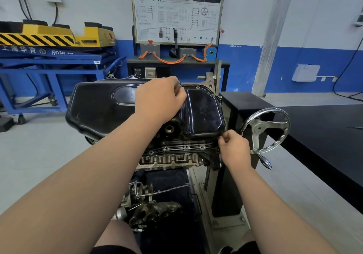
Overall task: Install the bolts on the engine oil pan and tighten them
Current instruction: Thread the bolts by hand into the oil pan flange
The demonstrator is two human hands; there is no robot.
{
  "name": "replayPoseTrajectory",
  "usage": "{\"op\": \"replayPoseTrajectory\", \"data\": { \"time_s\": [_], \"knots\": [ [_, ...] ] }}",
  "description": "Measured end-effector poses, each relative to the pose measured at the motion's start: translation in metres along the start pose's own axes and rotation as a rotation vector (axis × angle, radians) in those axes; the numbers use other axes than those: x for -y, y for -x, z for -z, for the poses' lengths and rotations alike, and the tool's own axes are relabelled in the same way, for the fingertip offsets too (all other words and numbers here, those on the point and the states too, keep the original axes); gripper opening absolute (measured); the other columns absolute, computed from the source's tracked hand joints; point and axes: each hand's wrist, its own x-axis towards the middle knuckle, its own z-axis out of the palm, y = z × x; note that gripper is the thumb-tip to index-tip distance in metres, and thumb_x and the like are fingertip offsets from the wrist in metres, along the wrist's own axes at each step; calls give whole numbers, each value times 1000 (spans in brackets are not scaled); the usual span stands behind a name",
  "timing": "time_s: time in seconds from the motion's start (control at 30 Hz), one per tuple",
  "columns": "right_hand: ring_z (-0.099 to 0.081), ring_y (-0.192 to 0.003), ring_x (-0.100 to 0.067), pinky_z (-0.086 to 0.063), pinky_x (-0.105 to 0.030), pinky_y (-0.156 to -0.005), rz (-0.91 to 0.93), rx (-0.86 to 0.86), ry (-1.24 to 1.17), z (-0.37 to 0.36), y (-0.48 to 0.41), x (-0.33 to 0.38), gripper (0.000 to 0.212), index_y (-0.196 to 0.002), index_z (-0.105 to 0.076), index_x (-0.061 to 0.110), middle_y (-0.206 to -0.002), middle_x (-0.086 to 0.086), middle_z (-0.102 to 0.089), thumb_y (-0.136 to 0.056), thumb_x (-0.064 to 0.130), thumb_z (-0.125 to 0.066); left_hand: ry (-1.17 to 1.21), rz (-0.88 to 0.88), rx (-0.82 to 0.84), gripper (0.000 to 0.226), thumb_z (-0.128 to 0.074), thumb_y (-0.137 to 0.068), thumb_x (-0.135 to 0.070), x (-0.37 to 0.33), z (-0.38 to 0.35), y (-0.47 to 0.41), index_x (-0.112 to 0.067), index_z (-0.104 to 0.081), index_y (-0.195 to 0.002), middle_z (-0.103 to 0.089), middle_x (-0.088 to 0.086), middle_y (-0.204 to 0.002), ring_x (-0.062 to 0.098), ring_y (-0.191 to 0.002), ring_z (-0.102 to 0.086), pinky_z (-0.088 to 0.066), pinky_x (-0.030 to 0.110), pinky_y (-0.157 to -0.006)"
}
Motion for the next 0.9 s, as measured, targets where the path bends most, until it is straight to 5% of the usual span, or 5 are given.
{"op": "replayPoseTrajectory", "data": {
  "time_s": [0.23,0.37,0.53,0.7,0.9],
  "knots": [
    [-62,-89,-21,-46,-26,-73,77,24,46,2,2,-1,19,-110,-63,17,-97,-1,-69,-93,19,-56,2,-1,6,27,-47,-89,-40,1,-1,-1,-25,-48,-67,-43,-10,-51,1,-49,-34,-16,21,-46],
    [-59,-90,-31,-50,-37,-76,100,0,173,5,2,2,18,-104,-64,15,-90,-6,-66,-94,26,-53,2,-2,2,27,-47,-89,-40,1,-1,-1,-25,-47,-66,-42,-9,-50,1,-48,-34,-15,21,-46],
    [-57,-83,-31,-37,-32,-65,142,12,289,7,1,3,19,-92,-57,15,-87,-6,-62,-95,33,-51,-2,-7,13,29,-46,-89,-40,2,-2,-3,-24,-46,-65,-45,-8,-51,2,-48,-36,-17,21,-45],
    [-59,-82,-31,-37,-31,-62,193,13,301,7,1,4,10,-95,-59,13,-85,-6,-63,-92,20,-52,3,-14,23,28,-47,-89,-40,3,-2,-4,-25,-45,-65,-46,-8,-52,2,-49,-38,-19,22,-45],
    [-56,-75,-33,-35,-32,-60,187,20,378,7,-2,3,21,-86,-51,13,-78,-9,-61,-96,31,-47,8,-57,30,28,-49,-86,-43,3,-2,-5,-25,-46,-64,-43,-10,-51,13,-55,-42,-17,21,-46]
  ]
}}
